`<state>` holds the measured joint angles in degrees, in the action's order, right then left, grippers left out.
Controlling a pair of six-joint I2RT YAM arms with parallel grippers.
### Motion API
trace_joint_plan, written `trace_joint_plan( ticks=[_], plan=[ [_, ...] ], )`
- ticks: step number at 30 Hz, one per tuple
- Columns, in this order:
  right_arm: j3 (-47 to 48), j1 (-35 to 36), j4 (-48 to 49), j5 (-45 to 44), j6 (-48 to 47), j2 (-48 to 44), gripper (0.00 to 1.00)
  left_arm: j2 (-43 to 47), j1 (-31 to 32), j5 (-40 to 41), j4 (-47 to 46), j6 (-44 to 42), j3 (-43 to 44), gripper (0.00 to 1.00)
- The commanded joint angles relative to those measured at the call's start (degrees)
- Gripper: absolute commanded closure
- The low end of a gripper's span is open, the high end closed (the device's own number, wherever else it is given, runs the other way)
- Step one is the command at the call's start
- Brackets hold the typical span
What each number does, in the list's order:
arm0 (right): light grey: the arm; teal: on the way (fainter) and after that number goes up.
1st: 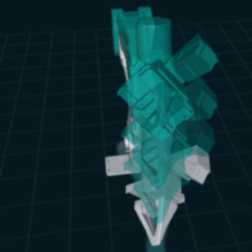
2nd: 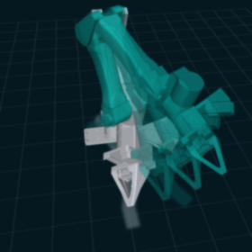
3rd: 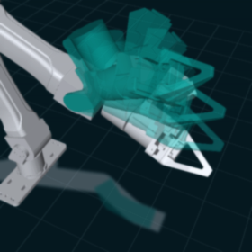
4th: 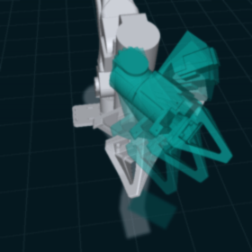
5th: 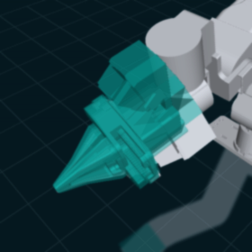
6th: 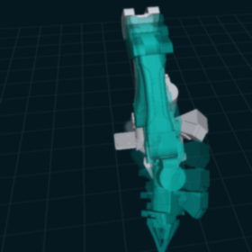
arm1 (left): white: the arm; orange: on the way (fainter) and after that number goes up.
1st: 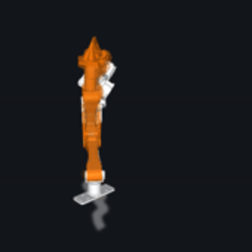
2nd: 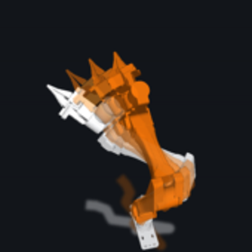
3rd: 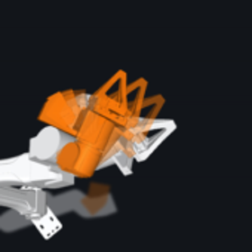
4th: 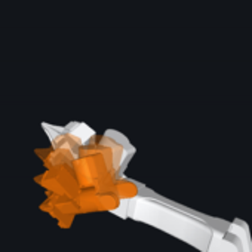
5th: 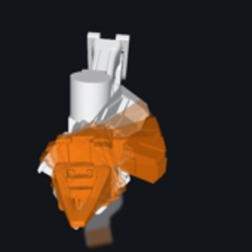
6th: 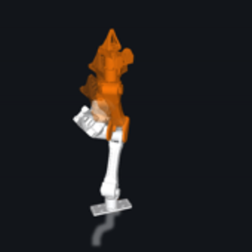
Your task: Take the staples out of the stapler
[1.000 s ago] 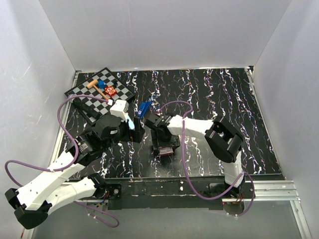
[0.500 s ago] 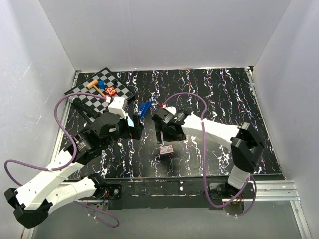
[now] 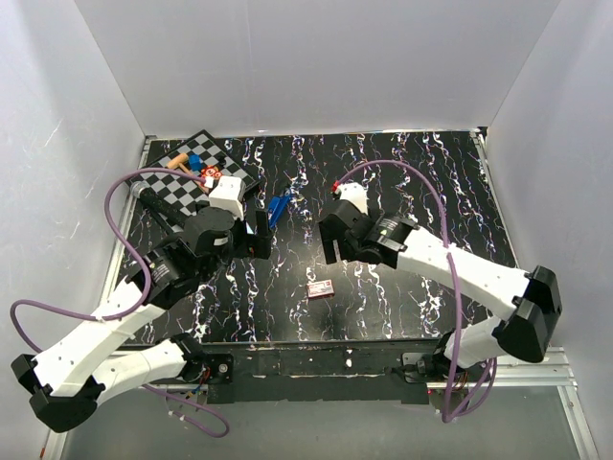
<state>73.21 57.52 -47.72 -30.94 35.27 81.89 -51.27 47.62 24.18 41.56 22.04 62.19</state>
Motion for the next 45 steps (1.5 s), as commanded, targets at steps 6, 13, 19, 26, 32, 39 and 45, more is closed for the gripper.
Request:
trace_joint_plan(
  ticks=[6,13,19,26,32,39,45],
  plan=[
    [1.8,0.1,-4.7,-15.7,-5.3,-6.8,0.06,-1.2,-0.2,1.9,-4.4,-1.2,2.4,0.02],
    [3.9,-1.3,-9.9,-24.4,-3.5,-10.9,0.03,-3.5,-0.2,3.0,-6.8,-2.3,3.9,0.02],
    [0.9,-9.1,-6.1,-18.8,-6.3,-17.3,0.03,-6.5,-0.2,1.3,-8.8,-3.4,5.8,0.02],
    [-0.5,-17.6,-3.2,-10.7,-9.2,-19.4,0.03,-9.0,-0.2,-0.6,-11.0,-4.6,7.3,0.02],
    [1.4,-18.6,-3.5,-10.5,-9.8,-16.5,0.03,-8.8,-0.2,-1.2,-11.8,-5.3,7.7,0.02],
    [2.6,-18.8,-1.0,-7.8,-10.1,-16.4,0.03,-7.8,-0.2,-1.2,-12.1,-6.1,7.9,0.02],
    [2.9,-18.9,-0.6,-7.7,-10.6,-17.4,0.03,-6.2,-0.2,-0.4,-12.4,-6.7,7.2,0.02]
  ],
)
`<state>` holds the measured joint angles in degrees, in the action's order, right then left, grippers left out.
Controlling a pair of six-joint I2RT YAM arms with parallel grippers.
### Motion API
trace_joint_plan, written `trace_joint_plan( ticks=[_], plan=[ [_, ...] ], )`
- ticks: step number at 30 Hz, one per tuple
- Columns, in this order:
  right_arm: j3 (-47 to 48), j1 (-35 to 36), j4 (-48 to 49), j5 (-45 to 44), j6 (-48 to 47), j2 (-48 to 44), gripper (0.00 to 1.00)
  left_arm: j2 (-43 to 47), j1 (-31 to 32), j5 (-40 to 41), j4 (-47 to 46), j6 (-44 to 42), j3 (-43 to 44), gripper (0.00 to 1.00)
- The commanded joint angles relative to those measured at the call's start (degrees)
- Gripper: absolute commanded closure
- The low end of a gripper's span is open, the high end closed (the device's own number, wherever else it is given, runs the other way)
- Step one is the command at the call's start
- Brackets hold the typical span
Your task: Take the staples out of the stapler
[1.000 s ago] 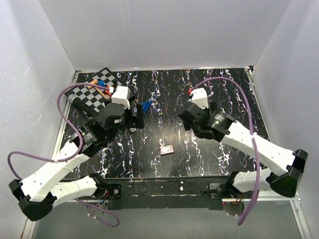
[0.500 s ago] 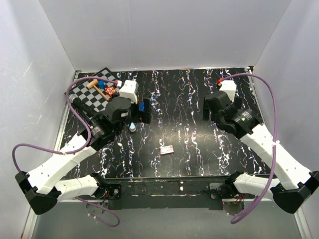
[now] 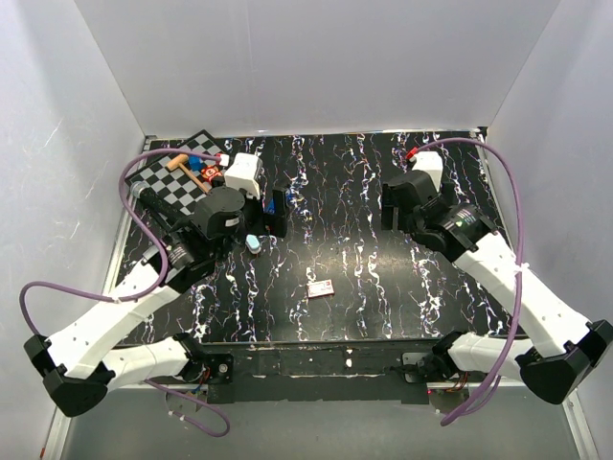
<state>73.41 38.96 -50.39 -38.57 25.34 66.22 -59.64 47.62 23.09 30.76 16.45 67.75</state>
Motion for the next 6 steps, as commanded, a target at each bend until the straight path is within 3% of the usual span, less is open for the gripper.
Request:
trace_joint_plan(
  ticks=[1,6],
  plan=[
    [2.6,-0.3,1.9,-0.3,-1.2,-1.9,0.03,2.4,-0.2,0.9,-1.7,-1.2,1.6,0.02],
    [2.8,-0.5,1.3,-0.5,-1.3,-2.8,0.02,2.9,-0.2,1.1,-1.7,-1.4,1.6,0.02]
  ],
)
